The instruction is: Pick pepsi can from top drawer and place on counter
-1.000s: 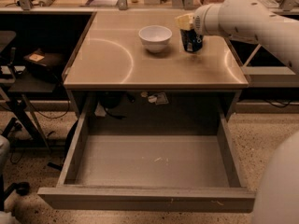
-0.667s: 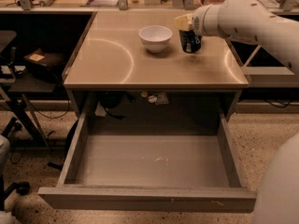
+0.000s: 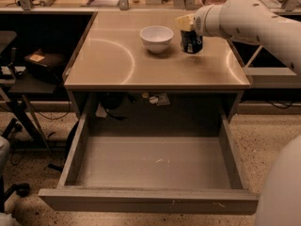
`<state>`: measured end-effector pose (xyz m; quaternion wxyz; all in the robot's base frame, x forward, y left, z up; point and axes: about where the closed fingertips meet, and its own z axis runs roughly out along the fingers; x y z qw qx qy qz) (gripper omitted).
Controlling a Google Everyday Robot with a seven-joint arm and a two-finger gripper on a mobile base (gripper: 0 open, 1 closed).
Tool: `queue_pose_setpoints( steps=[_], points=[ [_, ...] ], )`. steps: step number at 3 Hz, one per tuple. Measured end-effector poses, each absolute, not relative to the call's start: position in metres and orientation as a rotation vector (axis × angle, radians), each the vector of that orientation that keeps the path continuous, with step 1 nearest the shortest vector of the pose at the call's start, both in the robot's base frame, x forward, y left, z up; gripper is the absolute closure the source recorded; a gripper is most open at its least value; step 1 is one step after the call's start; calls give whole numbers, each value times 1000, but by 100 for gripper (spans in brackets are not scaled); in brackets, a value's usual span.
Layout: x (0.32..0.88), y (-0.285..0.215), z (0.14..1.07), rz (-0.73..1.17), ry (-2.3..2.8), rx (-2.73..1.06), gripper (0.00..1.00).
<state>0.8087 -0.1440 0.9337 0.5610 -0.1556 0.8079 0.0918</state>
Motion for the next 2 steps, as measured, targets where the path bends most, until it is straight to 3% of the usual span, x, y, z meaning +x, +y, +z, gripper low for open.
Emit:
queue_pose_setpoints(
  steps=[2],
  points=[
    [809,-144,934,216,1903,-367,12]
  ],
)
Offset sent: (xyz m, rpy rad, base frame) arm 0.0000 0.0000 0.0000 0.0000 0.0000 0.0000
